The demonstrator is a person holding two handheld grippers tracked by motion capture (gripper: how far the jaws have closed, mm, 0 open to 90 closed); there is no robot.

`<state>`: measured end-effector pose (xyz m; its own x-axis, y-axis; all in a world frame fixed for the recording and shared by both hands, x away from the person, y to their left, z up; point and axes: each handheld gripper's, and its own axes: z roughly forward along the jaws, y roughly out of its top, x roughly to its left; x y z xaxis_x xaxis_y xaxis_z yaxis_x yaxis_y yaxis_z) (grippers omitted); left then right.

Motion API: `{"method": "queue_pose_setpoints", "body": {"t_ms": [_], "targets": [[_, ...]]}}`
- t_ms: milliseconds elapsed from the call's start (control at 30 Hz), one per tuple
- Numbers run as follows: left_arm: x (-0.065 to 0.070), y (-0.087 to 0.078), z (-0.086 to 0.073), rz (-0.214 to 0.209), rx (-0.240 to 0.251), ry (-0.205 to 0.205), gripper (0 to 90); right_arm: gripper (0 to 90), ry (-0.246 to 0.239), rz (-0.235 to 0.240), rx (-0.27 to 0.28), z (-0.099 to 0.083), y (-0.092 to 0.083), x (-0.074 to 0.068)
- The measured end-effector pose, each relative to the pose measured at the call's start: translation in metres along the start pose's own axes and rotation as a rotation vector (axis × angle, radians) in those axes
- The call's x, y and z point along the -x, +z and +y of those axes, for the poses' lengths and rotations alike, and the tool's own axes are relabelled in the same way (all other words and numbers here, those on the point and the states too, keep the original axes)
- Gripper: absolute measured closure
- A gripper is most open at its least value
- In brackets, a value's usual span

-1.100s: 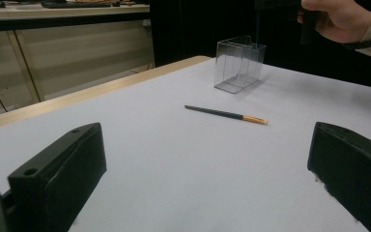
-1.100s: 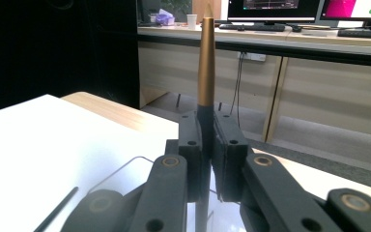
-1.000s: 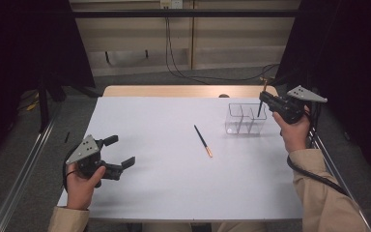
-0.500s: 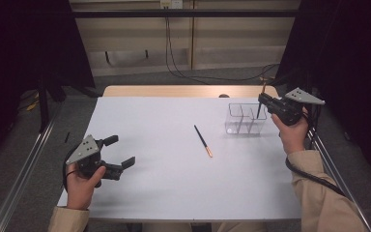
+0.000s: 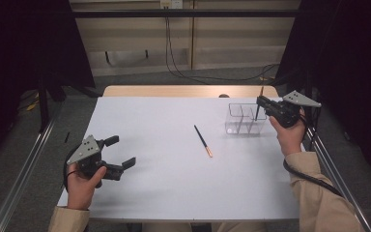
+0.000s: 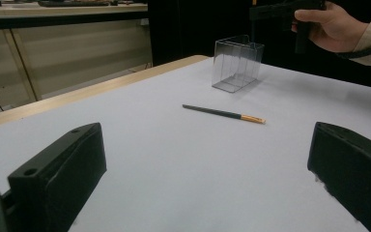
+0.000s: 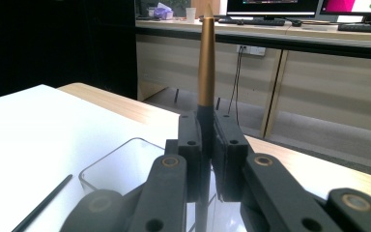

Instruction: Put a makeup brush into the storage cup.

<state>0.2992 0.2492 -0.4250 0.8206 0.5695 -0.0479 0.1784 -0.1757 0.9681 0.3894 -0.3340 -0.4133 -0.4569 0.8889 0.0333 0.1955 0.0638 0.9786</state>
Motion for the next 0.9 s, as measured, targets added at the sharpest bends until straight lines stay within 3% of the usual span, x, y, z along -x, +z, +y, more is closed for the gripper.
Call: {"method": "queue_pose_setpoints", "body": {"t_ms": [267, 333, 433, 467, 667, 900], "targets": [[0.000, 0.001, 0.000, -0.003, -0.001, -0.002, 0.0, 81.6, 0.014, 0.000, 0.010, -0.005, -0.002, 0.000], [0.000, 0.001, 0.000, -0.002, 0.001, -0.003, 0.0, 72.7, 0.028, 0.007, 0.025, -0.006, -0.002, 0.000], [0.000, 0.001, -0.001, 0.002, -0.003, -0.004, 0.0, 52.0, 0.009, 0.014, 0.035, -0.005, -0.003, -0.002], [0.000, 0.001, -0.001, 0.005, -0.003, -0.008, 0.0, 46.3, 0.023, 0.029, 0.049, -0.005, -0.004, -0.003], [0.000, 0.001, -0.001, 0.000, -0.005, -0.005, 0.0, 31.0, 0.003, 0.056, 0.075, -0.001, -0.009, -0.012], [0.000, 0.001, -0.001, 0.001, -0.007, -0.008, 0.0, 22.8, 0.002, 0.078, 0.066, -0.001, -0.018, -0.019]]}}
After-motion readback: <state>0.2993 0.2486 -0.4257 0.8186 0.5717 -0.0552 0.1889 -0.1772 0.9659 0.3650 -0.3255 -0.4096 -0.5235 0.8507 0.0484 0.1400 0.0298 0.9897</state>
